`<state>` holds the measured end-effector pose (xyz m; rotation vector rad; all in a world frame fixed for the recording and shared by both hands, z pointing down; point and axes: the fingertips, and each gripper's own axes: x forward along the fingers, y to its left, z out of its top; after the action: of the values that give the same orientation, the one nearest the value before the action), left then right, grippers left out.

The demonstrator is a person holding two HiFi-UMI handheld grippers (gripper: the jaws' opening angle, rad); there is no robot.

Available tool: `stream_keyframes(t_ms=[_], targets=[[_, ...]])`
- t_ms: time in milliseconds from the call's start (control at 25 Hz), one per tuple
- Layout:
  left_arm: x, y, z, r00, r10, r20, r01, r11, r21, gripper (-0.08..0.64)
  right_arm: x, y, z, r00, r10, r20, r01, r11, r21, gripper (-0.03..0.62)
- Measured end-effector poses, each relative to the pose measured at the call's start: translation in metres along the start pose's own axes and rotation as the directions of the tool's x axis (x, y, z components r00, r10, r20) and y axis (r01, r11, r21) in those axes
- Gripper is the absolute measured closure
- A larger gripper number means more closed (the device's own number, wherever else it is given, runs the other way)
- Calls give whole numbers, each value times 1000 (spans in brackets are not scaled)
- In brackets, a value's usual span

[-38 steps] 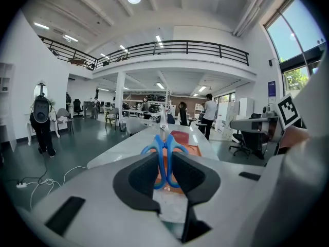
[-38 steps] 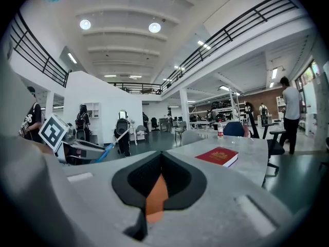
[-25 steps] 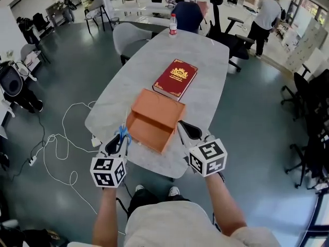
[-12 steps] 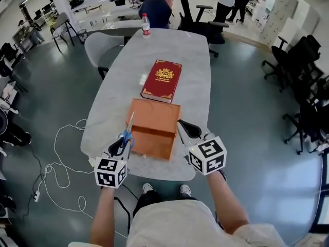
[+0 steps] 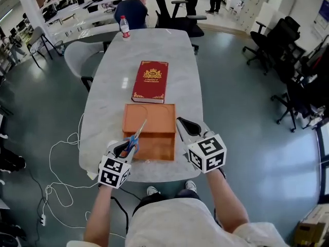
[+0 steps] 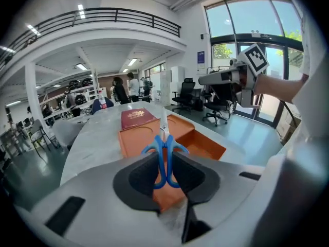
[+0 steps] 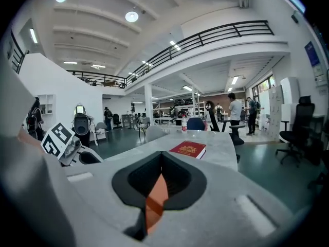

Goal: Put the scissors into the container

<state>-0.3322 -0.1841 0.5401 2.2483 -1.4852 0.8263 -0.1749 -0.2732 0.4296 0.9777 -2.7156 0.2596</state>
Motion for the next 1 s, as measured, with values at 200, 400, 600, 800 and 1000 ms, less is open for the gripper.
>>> stream_keyframes(t_ms=[200, 400, 600, 800, 1000], targets=[[12, -2, -14, 993, -96, -65, 103, 989, 104, 480, -5, -4, -8, 997, -77, 7, 76, 996, 43, 588], [22, -4, -17, 977, -166, -136, 197, 945, 261, 480, -10, -6, -16, 990, -141, 10, 140, 987, 75, 588], [33, -15, -21, 947, -230, -227, 305, 867, 395, 479, -19, -9, -21, 980, -196, 16, 194, 976, 99, 588], [46, -20, -27, 911, -265, -315, 392, 793, 467, 479, -27, -15, -24, 971, -238, 15, 235, 965, 113, 588], [58, -23, -33, 885, -262, -385, 438, 749, 497, 479, -30, -22, -25, 965, -260, 23, 256, 959, 122, 588]])
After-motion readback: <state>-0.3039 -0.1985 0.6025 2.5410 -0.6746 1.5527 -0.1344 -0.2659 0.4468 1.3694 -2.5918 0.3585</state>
